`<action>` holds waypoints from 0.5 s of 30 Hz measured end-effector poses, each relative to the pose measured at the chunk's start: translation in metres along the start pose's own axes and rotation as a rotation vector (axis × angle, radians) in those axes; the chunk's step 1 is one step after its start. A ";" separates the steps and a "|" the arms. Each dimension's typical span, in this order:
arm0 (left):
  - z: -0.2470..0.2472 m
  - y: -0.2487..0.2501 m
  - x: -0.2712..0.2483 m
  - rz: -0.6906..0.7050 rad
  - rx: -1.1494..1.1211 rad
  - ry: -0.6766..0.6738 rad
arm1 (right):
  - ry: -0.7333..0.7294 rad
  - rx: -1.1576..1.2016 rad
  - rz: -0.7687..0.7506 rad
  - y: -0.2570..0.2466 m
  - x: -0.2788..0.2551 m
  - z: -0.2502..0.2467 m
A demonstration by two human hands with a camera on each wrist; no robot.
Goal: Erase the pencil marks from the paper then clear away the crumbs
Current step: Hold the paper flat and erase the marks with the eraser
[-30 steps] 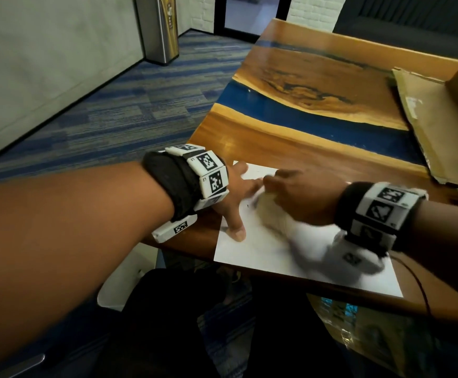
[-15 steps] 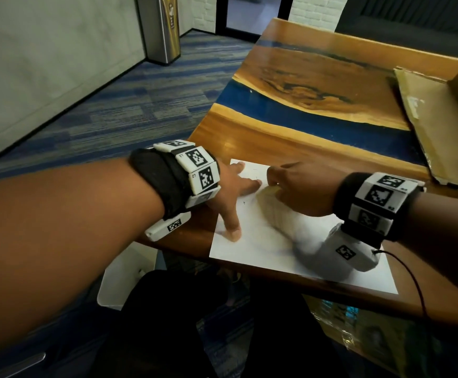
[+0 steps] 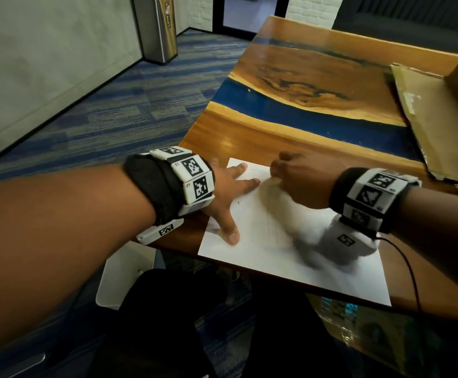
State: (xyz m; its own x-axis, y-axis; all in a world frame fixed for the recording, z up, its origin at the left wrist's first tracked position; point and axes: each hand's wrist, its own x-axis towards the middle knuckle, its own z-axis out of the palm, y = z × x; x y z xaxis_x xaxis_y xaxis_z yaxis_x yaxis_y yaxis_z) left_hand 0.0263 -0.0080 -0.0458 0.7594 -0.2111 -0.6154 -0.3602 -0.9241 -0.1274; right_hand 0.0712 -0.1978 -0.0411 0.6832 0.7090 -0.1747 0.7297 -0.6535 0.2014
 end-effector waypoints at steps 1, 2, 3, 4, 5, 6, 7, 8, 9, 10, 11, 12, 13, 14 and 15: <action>0.000 -0.001 0.000 0.003 0.001 0.000 | 0.003 -0.006 -0.022 -0.004 -0.003 0.001; 0.000 -0.001 0.000 0.007 -0.003 0.002 | -0.001 0.018 -0.095 -0.015 -0.007 0.002; 0.000 0.000 -0.002 0.008 -0.011 -0.002 | -0.028 0.053 -0.204 -0.030 -0.016 0.002; -0.001 0.001 -0.002 0.007 -0.020 -0.004 | -0.049 0.077 -0.309 -0.040 -0.023 0.003; -0.001 0.002 -0.002 0.004 -0.028 -0.005 | -0.069 0.084 -0.350 -0.042 -0.026 0.002; -0.002 0.002 -0.002 0.002 -0.028 -0.007 | -0.068 0.080 -0.322 -0.036 -0.022 0.000; -0.002 0.001 -0.002 0.000 -0.022 -0.008 | -0.051 0.063 -0.242 -0.023 -0.013 -0.001; -0.001 0.001 -0.002 -0.005 -0.011 -0.008 | -0.014 0.043 -0.157 -0.009 -0.006 -0.001; -0.001 0.001 -0.002 -0.008 -0.002 -0.006 | 0.002 0.016 -0.080 0.001 -0.002 0.000; -0.002 0.002 -0.003 -0.011 0.006 -0.005 | 0.017 -0.006 -0.076 0.003 -0.001 0.003; -0.002 0.002 -0.003 -0.014 0.008 -0.004 | 0.024 0.011 -0.123 -0.005 -0.005 0.003; -0.002 0.002 -0.004 -0.017 0.003 -0.006 | 0.003 0.033 -0.232 -0.018 -0.010 0.006; -0.003 0.003 -0.005 -0.019 -0.006 -0.009 | -0.035 0.063 -0.361 -0.034 -0.020 0.006; -0.004 0.004 -0.005 -0.019 -0.010 -0.007 | -0.080 0.095 -0.426 -0.042 -0.027 0.006; -0.004 0.004 -0.004 -0.017 -0.005 -0.004 | -0.114 0.104 -0.427 -0.041 -0.028 0.003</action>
State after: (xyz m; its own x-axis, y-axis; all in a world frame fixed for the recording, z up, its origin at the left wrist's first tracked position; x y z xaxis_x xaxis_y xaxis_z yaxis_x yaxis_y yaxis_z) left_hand 0.0242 -0.0121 -0.0403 0.7633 -0.1940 -0.6162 -0.3443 -0.9292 -0.1341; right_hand 0.0222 -0.1912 -0.0476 0.3153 0.8908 -0.3271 0.9416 -0.3365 -0.0089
